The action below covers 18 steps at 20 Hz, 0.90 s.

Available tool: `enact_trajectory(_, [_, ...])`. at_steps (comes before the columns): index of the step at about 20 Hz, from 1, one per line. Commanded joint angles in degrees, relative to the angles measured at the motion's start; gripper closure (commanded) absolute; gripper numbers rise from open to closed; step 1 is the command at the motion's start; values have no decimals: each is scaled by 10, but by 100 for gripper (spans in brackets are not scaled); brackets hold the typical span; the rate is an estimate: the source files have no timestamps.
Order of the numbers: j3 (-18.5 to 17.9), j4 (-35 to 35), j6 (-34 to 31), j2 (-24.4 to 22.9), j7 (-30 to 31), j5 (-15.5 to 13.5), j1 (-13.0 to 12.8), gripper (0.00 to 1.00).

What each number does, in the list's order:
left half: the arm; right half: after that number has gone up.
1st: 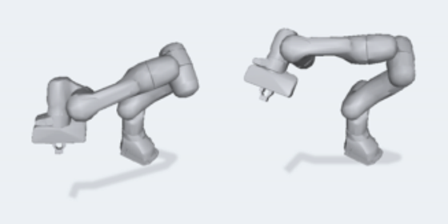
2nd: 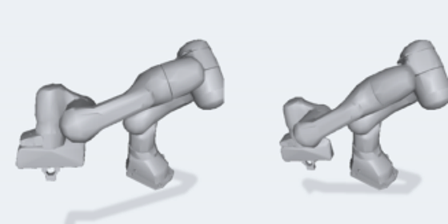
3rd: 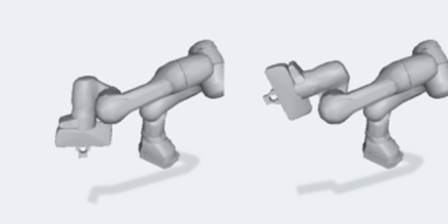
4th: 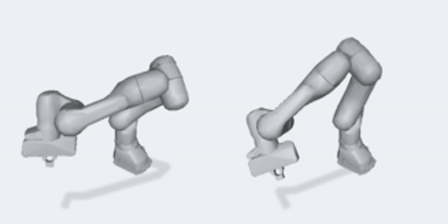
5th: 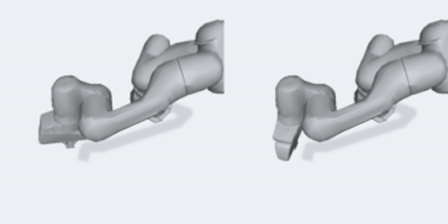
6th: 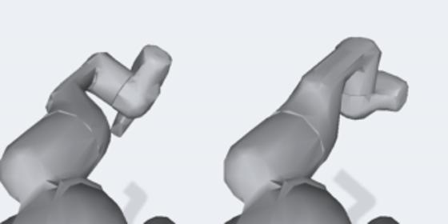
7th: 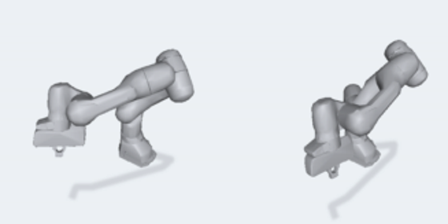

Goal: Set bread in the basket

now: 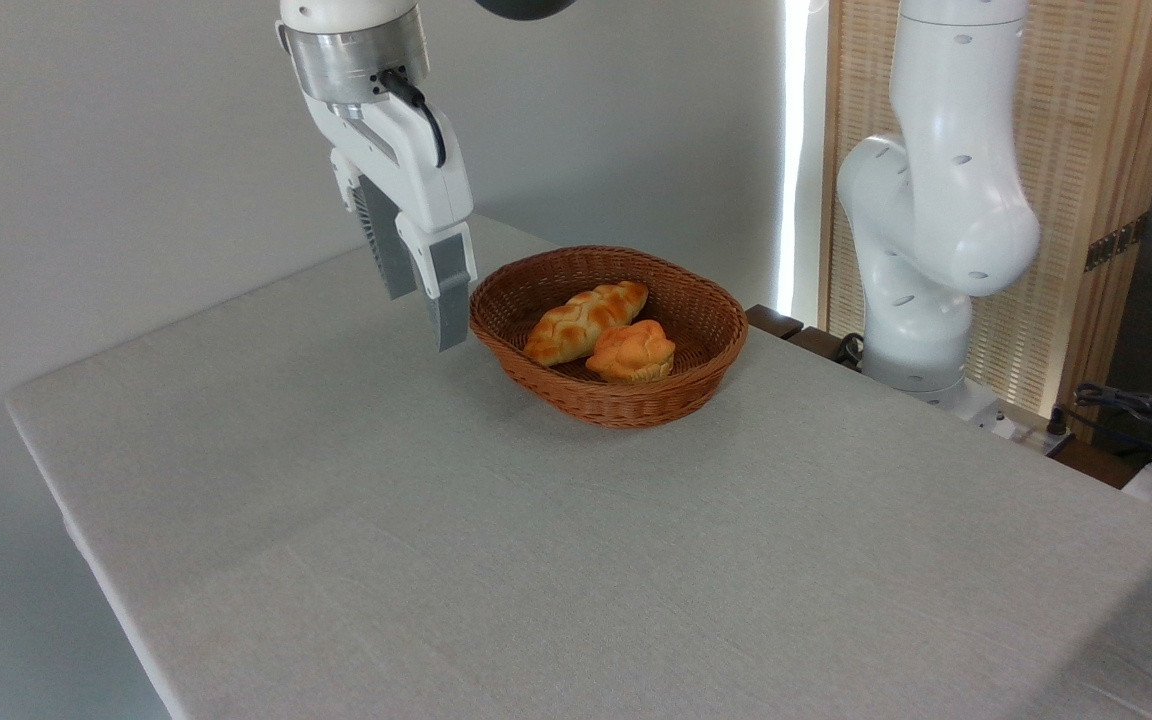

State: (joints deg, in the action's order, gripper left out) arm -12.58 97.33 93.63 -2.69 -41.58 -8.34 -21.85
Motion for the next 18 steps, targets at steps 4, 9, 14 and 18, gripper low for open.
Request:
enact_trajectory(4, [109, -23, -20, -1, -4, -3, 151, 0])
enact_trajectory(9, [114, -42, -17, 5, -5, 9, 151, 0])
enact_trajectory(14, [141, -43, -18, 13, -3, 32, 151, 0])
enact_trajectory(18, [142, -43, -18, 14, -3, 32, 153, 0])
